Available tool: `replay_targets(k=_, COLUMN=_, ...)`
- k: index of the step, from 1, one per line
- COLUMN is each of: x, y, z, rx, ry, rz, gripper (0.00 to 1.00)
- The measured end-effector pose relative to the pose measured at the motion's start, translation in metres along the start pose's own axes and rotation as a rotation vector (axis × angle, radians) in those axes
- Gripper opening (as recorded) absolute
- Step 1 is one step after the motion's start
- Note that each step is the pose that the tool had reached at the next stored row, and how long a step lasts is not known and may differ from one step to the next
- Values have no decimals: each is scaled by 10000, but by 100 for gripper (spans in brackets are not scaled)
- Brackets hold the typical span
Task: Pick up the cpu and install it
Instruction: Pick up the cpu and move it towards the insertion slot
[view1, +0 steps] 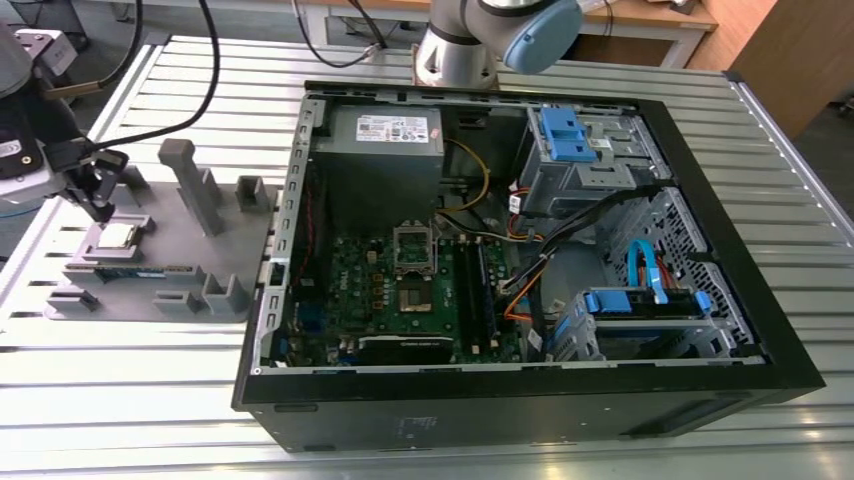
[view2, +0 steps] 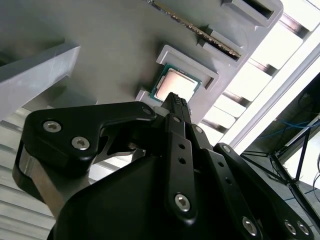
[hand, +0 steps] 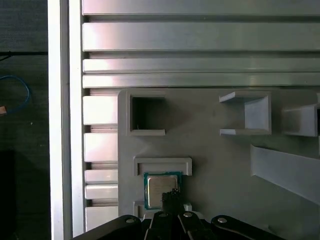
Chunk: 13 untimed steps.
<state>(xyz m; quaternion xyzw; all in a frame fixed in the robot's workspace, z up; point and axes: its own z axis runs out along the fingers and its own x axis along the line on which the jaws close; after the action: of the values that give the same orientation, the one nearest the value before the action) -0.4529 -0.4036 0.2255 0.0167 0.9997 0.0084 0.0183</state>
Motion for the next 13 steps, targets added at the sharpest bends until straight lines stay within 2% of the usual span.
replay_targets(k=13, x=4, y=-2, z=97, rx=-4, ry=6, rz=-341, gripper=11)
